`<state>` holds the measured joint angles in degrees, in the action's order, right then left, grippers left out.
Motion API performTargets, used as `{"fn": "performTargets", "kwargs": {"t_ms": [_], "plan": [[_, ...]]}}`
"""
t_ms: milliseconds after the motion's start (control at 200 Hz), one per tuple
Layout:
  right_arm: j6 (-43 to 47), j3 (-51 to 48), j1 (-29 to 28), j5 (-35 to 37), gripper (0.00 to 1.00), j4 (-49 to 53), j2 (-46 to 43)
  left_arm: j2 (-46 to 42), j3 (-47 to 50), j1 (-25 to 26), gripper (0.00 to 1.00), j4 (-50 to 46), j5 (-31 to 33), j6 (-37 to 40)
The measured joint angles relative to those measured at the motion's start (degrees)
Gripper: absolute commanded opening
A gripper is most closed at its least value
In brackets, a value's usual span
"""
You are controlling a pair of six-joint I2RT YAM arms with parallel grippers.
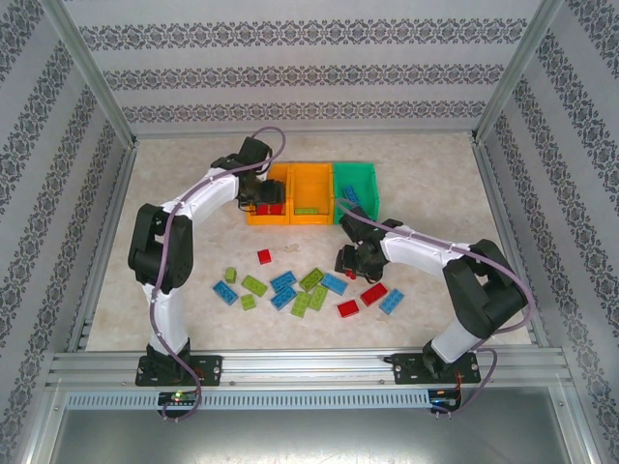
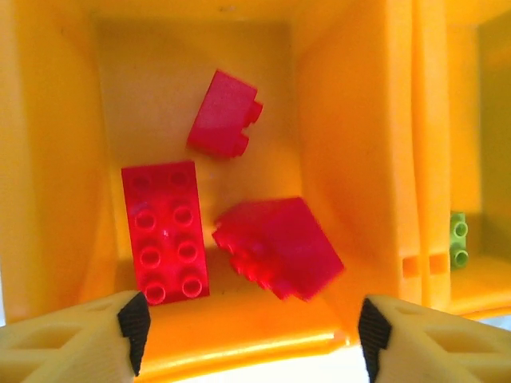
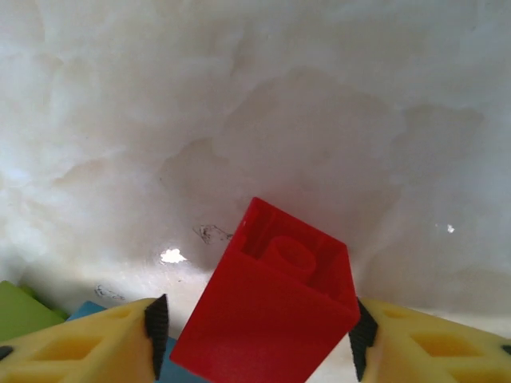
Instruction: Sort the legos into containers by color
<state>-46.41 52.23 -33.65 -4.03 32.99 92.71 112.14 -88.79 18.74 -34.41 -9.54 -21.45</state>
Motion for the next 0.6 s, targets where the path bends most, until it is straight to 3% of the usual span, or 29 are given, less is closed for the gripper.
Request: {"fn": "performTargets", "kwargs": {"t_ms": [145,310,600], "plan": [[-0.2,0.6,0.0,0.0,0.49,0.0,1.4,-6.6,7.5,0.0,1.0,3.1,0.5,-0.3],[0.0,2.5,-0.6,1.2,0.34,0.8,1.9,-13.9,13.8,0.0,1.0,6.3,1.9,0.0],[4.9,13.9,-5.6,4.9,0.3,-0.8,1.9,-20.8,23.1,0.0,1.0,9.9,5.3,0.3]]}}
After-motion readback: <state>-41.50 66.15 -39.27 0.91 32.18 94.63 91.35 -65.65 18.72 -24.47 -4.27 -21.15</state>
